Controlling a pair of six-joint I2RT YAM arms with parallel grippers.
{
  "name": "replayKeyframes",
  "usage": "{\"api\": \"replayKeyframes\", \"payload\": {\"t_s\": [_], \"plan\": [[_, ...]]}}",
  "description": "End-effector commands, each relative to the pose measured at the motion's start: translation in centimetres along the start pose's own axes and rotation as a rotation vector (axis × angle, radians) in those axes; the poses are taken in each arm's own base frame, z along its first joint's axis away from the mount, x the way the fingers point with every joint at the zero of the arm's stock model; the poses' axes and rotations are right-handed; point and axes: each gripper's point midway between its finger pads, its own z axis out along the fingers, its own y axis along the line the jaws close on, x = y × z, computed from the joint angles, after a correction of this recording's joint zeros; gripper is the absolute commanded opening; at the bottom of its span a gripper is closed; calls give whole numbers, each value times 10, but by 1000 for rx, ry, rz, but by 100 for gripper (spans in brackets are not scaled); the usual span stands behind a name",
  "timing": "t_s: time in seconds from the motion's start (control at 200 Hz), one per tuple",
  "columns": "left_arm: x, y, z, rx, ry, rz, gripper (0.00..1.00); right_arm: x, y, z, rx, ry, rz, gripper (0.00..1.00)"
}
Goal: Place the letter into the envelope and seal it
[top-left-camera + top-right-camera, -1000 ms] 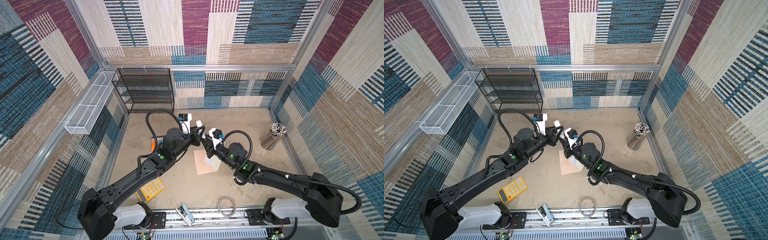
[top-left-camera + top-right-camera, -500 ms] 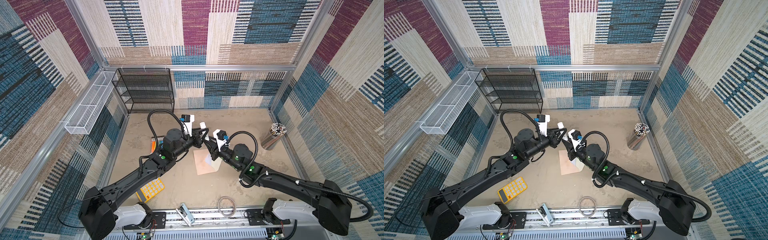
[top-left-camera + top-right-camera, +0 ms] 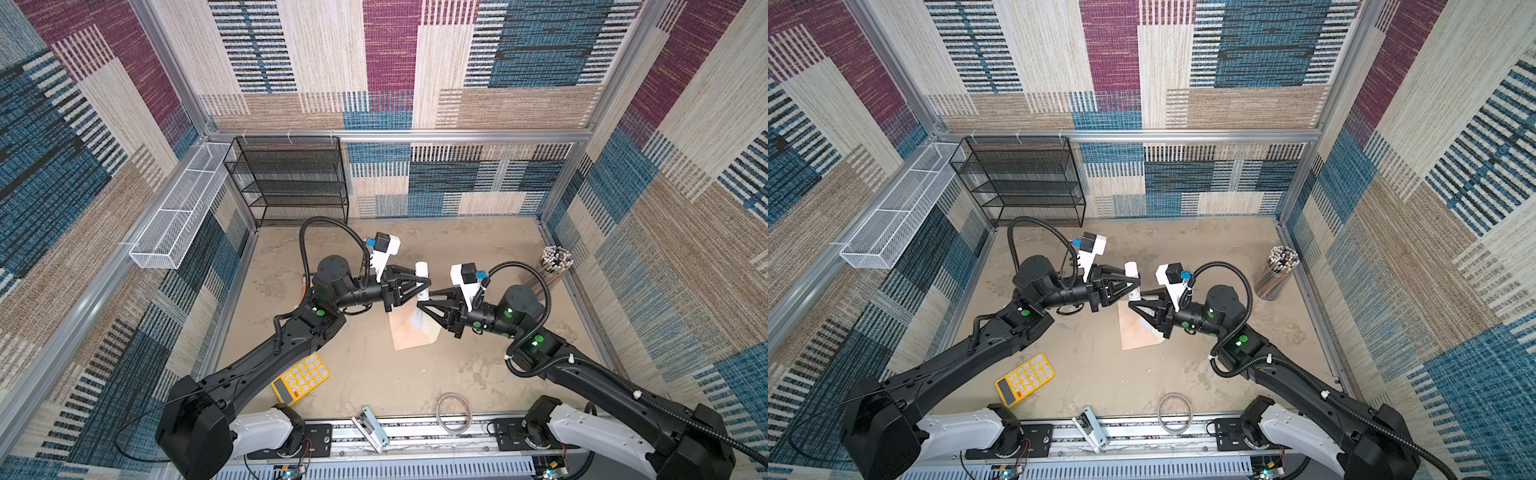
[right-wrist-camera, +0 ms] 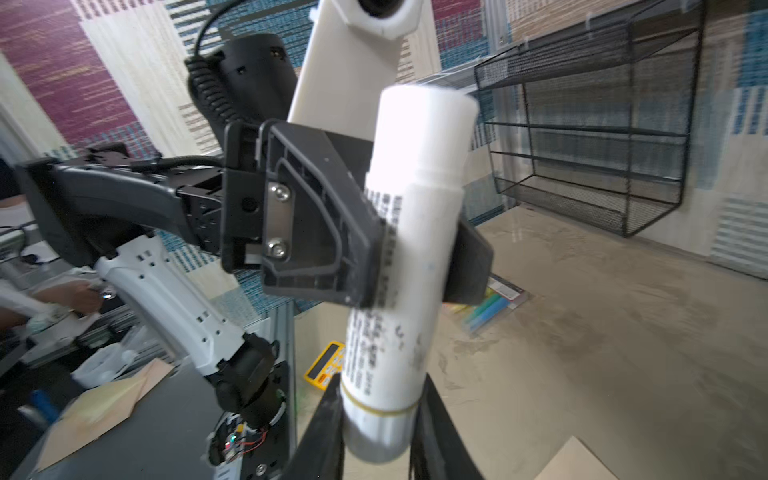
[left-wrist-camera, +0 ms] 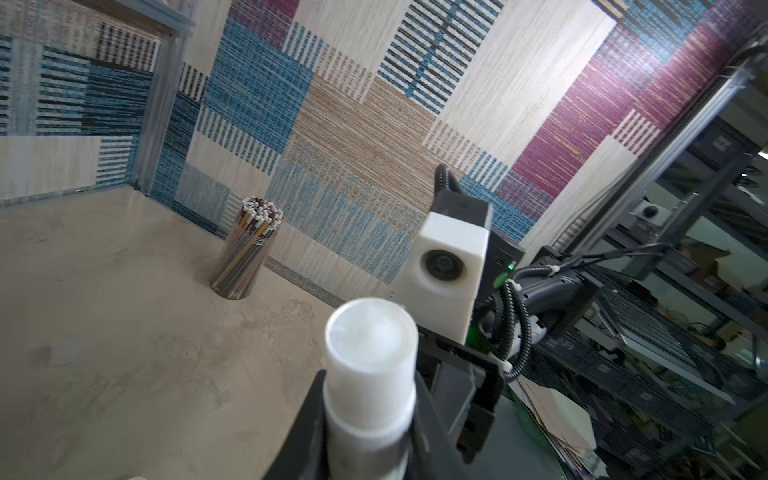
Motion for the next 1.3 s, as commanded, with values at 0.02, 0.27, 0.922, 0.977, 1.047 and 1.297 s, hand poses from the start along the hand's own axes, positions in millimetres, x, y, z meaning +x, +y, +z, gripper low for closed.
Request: {"api": "replayKeyframes", "payload": {"t_s": [0.02, 0.27, 0.922, 0.977, 1.047, 1.297], "plan": [[27, -13, -3, 85, 114, -100, 0, -16, 37, -2, -201, -2, -51, 7], [-7, 42, -21, -344, -47, -24, 0, 5, -30, -3, 157, -35, -162, 63], [-34, 95, -38, -747, -223, 1, 0, -7, -84, 32, 565, -122, -326, 59], [-34, 94, -36, -744, -224, 3, 0, -6, -86, 37, 562, -105, -322, 56], [-34, 93, -35, -742, -227, 5, 0, -2, -88, 42, 556, -90, -317, 52], [-32, 92, -34, -736, -221, 11, 0, 4, -91, 48, 543, -66, -301, 40]]}}
